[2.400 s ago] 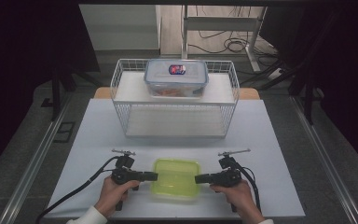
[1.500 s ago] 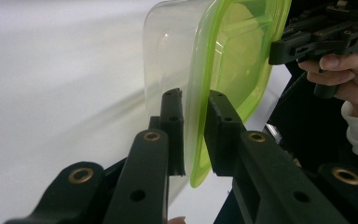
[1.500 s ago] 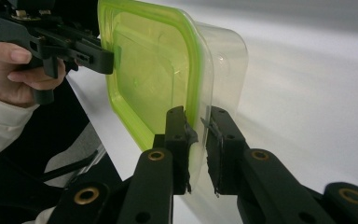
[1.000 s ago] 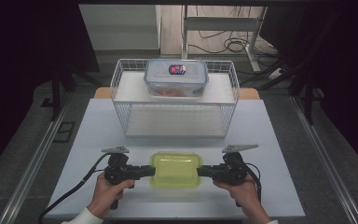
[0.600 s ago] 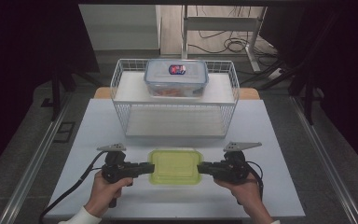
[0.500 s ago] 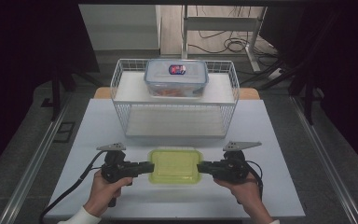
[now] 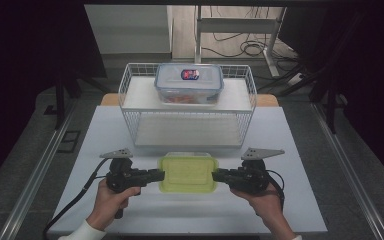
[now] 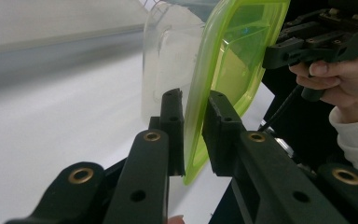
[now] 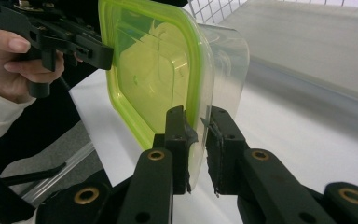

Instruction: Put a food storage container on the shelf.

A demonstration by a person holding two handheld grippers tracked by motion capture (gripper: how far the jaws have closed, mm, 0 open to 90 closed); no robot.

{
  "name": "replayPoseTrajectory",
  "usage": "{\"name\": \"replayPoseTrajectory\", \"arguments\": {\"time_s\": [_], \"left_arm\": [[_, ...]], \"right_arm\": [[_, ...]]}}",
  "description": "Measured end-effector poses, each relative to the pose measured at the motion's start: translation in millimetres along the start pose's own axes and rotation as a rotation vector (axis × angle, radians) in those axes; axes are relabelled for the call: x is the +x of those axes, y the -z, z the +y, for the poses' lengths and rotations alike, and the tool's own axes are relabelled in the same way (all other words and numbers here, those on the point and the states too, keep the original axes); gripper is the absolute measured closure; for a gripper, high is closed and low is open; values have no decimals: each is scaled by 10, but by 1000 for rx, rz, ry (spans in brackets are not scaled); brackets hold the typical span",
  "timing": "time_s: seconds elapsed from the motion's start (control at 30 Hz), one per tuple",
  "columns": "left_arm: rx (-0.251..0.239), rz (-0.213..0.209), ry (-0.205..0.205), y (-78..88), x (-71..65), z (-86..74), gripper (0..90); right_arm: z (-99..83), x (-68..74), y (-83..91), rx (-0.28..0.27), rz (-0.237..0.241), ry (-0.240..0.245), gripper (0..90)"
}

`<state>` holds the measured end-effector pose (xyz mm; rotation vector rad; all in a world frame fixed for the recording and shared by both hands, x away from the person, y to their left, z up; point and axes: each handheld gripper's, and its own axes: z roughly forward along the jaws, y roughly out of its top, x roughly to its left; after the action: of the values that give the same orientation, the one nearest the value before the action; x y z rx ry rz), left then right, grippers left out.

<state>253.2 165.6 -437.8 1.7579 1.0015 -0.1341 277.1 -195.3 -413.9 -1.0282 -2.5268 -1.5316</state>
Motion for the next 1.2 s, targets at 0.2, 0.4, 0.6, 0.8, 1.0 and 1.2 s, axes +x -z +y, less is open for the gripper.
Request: {"name": "replayPoseTrajectory", "arguments": {"time_s": [0.2, 0.4, 0.6, 0.8, 1.0, 1.2], "left_arm": [[-20, -1, -11, 37, 9, 108, 791], [-30, 1, -32, 82, -9, 219, 791], [-54, -3, -59, 152, -75, 394, 791], [-87, -4, -90, 245, -135, 628, 791], [-112, -2, -112, 312, -157, 877, 792], [-128, 3, -127, 368, -145, 1154, 796]], "right_arm": [[98, 7, 15, -15, -18, 13, 788], [183, 9, 25, -38, -20, 29, 788], [352, 48, 116, -56, -32, 61, 789], [587, 102, 224, -90, -42, 95, 790], [840, 117, 310, -124, -56, 122, 794], [1098, 111, 368, -153, -61, 139, 795]]}}
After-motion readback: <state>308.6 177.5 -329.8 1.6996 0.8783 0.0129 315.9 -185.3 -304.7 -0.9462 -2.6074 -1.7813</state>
